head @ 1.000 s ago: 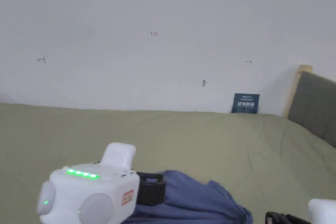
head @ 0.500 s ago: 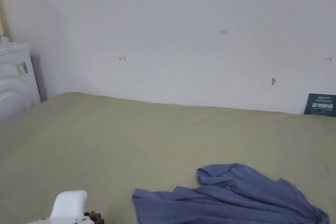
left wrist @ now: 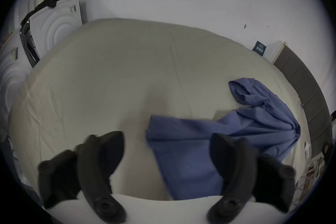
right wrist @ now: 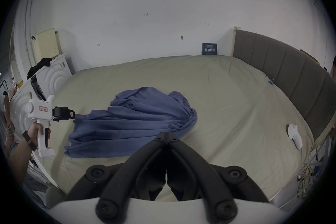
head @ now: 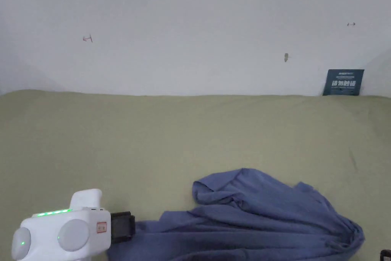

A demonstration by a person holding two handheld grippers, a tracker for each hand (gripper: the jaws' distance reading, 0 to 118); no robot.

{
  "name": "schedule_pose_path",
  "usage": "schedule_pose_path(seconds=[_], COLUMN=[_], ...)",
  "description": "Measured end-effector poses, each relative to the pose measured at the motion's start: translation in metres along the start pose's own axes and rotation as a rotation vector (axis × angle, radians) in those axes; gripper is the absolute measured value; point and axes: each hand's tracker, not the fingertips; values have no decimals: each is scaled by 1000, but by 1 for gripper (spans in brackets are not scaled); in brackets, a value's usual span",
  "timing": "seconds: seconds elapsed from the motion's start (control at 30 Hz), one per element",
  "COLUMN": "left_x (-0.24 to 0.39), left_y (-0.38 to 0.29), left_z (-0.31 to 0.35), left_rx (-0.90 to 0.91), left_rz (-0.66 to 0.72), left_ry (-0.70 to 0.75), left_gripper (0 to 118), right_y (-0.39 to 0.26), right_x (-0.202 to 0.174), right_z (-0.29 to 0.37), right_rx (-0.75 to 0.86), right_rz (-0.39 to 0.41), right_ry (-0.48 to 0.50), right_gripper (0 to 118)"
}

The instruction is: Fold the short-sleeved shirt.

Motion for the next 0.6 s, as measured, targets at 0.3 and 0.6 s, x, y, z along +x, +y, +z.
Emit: schedule_pose_path(seconds=[0.3,0.6], left_x=[47,52], left_y=[-10,-16], left_z=[-39,-3], left_rx=[-52,9], left_rz=[-47,29], left_ry=[55,-150], left_gripper=[58,17], right_y=[3,32], right_x=[39,72], right_z=[-31,-101], right_rx=[-27,-94], right_rz=[-32,-21], right_ry=[-34,7], right_gripper=[2,2])
